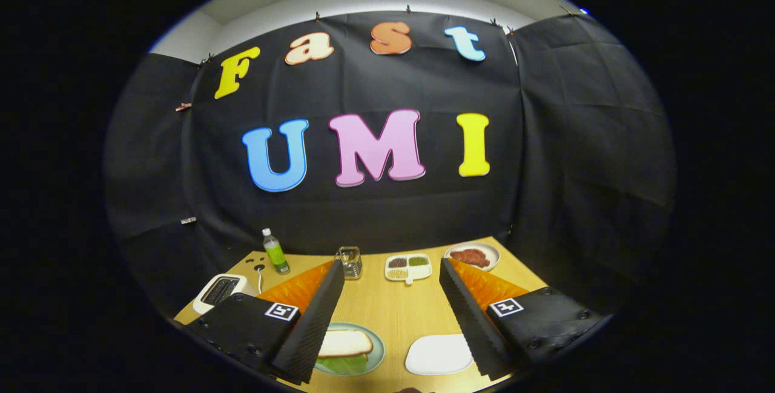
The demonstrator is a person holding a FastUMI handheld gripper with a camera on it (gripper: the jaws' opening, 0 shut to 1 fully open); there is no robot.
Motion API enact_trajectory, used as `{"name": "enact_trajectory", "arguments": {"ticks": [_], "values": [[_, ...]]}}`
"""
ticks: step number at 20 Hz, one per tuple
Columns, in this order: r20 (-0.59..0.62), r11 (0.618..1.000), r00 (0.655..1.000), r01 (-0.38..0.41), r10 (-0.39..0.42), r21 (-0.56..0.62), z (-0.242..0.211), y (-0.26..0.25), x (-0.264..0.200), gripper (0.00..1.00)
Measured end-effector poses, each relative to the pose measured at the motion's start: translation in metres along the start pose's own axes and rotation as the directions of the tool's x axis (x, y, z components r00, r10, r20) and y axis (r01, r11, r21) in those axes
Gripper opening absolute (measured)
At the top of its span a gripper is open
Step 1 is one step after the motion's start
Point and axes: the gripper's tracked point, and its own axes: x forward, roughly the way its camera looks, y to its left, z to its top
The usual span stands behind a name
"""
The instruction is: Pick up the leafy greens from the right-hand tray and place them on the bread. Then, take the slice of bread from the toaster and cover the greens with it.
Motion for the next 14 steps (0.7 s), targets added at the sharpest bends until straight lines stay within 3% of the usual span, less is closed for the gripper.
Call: {"name": "enact_trajectory", "arguments": {"ticks": [8,14], "values": [[0.018,0.998,0.999,0.033,-0.033,-0.052,0.019,-0.031,-0.042,0.98],[0.001,0.997,0.999,0.054,-0.054,-0.047,0.018,-0.046,-0.044,0.98]]}}
